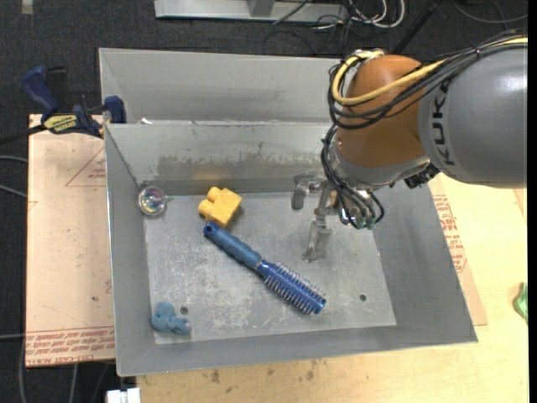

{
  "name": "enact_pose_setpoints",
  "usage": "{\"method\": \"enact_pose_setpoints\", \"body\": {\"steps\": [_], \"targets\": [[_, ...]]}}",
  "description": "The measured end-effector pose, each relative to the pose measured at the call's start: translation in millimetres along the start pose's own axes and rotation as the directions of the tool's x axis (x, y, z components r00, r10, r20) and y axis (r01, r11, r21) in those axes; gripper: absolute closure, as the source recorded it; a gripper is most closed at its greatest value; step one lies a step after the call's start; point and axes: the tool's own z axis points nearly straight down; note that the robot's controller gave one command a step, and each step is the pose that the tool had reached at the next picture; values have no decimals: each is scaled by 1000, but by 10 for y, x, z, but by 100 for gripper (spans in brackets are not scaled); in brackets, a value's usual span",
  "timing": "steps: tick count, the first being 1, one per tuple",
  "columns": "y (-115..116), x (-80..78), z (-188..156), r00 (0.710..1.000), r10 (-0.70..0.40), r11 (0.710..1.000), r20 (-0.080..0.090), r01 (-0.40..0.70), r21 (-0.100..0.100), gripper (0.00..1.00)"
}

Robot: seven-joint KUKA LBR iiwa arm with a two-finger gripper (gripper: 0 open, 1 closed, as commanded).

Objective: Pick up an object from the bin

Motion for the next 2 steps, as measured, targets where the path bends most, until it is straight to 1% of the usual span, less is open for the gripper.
{"method": "enact_pose_setpoints", "body": {"steps": [1, 2], "targets": [[133, 523, 1092, 984, 179, 984, -1, -179, -1, 0], [126, 502, 1064, 984, 180, 984, 5, -180, -1, 100]]}}
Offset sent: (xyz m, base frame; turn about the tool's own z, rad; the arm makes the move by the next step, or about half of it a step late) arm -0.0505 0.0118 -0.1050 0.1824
